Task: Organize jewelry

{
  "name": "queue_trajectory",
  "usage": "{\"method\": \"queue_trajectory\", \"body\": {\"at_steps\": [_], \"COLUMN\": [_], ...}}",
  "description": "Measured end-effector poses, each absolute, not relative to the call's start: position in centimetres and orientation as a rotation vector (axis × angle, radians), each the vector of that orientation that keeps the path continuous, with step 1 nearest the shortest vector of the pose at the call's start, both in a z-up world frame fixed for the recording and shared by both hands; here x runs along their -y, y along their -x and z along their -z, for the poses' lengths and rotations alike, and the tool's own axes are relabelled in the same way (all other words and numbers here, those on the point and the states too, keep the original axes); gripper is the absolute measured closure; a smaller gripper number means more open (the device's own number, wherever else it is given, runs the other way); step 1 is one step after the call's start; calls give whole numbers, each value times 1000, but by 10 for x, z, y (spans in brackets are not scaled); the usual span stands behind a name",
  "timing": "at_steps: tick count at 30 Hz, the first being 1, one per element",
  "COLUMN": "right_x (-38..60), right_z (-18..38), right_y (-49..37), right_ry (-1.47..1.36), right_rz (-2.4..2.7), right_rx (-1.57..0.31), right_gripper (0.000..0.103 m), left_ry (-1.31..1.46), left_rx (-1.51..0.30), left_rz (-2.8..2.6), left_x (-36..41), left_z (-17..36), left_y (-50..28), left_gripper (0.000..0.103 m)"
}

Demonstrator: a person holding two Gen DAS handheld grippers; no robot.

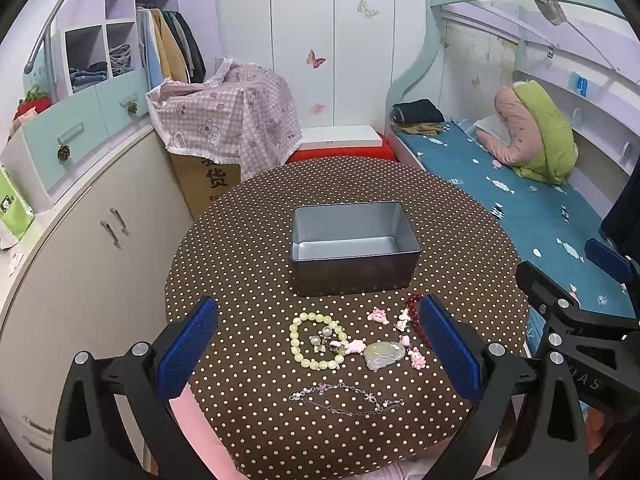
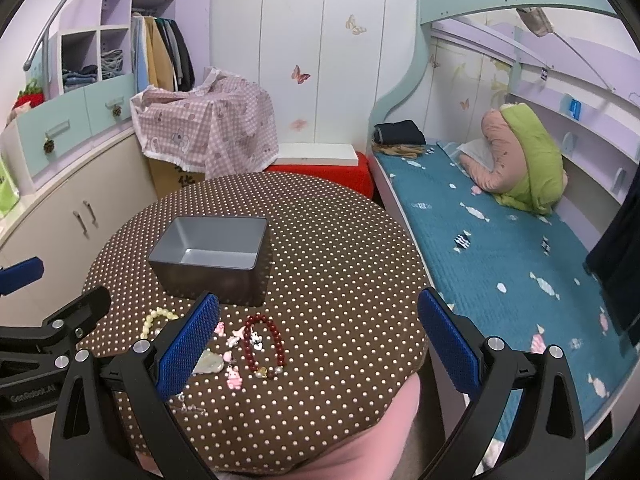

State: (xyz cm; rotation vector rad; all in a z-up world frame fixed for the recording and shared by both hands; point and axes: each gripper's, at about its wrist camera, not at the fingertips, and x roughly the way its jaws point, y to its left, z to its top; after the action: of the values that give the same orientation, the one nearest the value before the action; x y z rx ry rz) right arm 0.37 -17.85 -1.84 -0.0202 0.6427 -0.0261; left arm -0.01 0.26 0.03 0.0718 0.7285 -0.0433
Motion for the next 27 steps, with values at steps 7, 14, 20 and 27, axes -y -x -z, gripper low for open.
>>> {"method": "queue_trajectory", "body": {"at_steps": [7,14,20,27], "right_x": [177,175,174,171], "right_z": [23,25,31,32], "right_y": [-11,-13,-18,-21], "right_ry": [13,7,7,6], "right_rz": [21,14,9,9], "right_rx": [-655,-657,-669,-679], "right_gripper": [7,7,7,7], "left_ry": [-72,-70,-63,-61], "left_rx": [-736,-745,-754,-764], "left_rz": [44,44,43,46], "left_x": [-4,-8,-12,-13], "left_z": [4,7,11,16], "left_y": [-5,-10,-14,-15], "left_gripper": [7,7,7,7]}}
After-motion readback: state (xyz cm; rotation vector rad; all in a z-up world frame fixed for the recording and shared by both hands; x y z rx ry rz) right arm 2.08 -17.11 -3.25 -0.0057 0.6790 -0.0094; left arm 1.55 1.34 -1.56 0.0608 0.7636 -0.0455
